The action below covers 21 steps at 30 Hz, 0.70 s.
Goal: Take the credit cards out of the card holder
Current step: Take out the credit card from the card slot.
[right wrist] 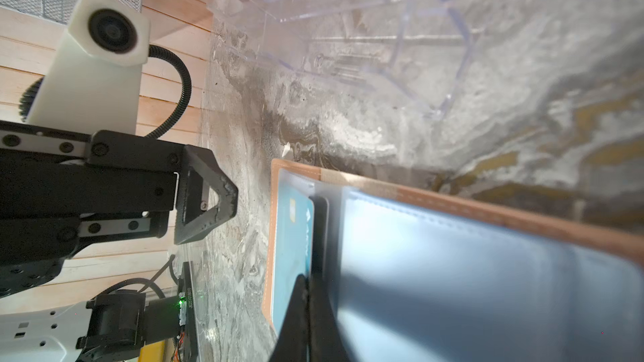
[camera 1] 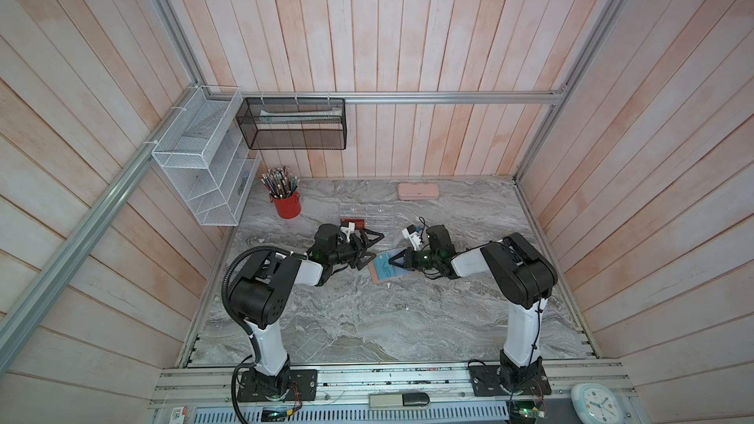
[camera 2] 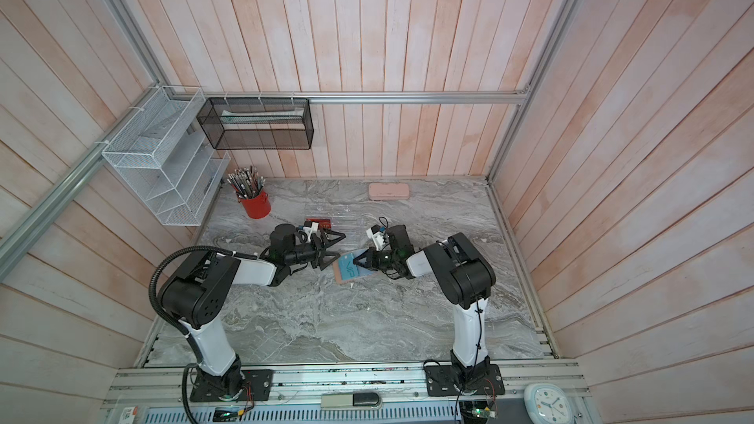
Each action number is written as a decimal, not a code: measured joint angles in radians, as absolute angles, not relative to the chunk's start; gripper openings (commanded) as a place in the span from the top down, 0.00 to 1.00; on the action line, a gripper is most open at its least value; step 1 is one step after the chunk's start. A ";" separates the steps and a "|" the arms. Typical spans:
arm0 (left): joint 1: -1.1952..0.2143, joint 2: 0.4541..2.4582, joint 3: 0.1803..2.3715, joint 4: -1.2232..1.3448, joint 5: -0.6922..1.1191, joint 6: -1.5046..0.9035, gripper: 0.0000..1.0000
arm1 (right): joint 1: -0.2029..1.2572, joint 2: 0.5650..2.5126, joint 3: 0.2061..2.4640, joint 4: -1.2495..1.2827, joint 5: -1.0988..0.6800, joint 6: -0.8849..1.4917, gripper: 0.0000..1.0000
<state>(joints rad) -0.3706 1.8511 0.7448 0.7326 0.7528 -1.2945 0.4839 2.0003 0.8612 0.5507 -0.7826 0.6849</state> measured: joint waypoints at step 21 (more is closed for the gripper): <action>-0.383 1.904 0.730 0.739 0.747 -1.296 0.00 | 0.484 2.001 0.871 0.554 -0.779 0.704 0.93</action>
